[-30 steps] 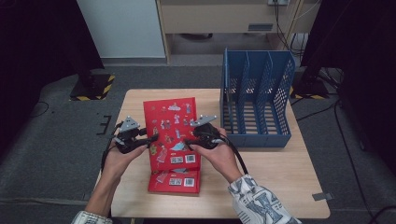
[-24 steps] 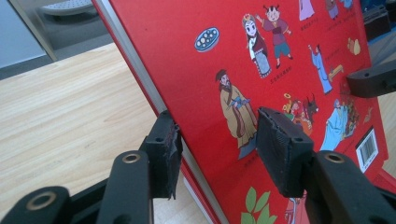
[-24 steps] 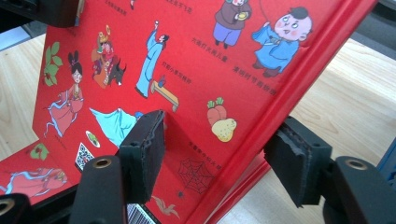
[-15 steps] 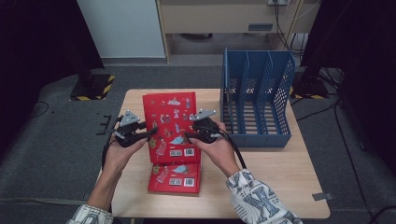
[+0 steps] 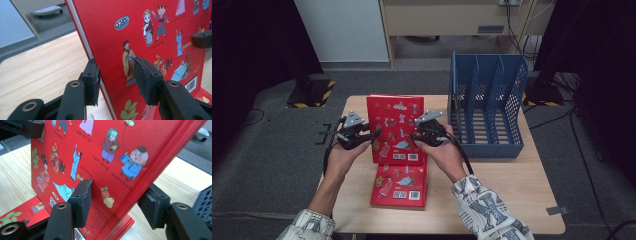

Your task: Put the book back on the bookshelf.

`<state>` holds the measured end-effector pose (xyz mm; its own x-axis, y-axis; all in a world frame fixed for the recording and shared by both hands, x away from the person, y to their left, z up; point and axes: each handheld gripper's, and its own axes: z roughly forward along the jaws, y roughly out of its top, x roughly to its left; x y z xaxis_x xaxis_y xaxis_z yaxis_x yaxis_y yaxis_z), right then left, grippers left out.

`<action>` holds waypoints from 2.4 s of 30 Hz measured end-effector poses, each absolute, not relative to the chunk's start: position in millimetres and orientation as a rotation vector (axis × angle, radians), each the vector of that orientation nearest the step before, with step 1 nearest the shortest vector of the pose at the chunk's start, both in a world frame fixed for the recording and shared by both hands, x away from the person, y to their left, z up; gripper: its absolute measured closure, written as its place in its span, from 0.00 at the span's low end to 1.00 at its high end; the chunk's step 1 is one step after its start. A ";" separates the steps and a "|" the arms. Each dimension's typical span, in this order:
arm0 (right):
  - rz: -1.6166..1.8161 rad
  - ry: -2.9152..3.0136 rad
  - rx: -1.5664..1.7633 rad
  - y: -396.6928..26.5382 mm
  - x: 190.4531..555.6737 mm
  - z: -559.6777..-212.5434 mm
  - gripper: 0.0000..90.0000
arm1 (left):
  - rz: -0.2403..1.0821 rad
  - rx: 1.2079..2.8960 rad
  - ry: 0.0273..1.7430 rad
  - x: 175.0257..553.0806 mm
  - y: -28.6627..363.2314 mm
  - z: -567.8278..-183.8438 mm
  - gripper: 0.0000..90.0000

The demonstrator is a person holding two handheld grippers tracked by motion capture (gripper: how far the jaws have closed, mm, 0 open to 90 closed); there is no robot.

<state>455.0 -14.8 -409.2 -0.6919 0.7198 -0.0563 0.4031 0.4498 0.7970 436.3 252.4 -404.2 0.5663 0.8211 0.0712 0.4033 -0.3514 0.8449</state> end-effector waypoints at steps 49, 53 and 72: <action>1.413 2.367 0.710 -4.7 382.7 -397.5 0.32 | 0.586 1.830 1.004 394.2 261.2 -437.1 0.27; 1.412 2.356 0.711 -2.2 383.3 -395.0 0.28 | 0.583 1.824 1.020 393.6 261.6 -441.2 0.25; 1.471 2.312 0.741 -6.3 401.2 -378.9 0.35 | 0.566 1.822 1.028 394.1 257.7 -444.0 0.26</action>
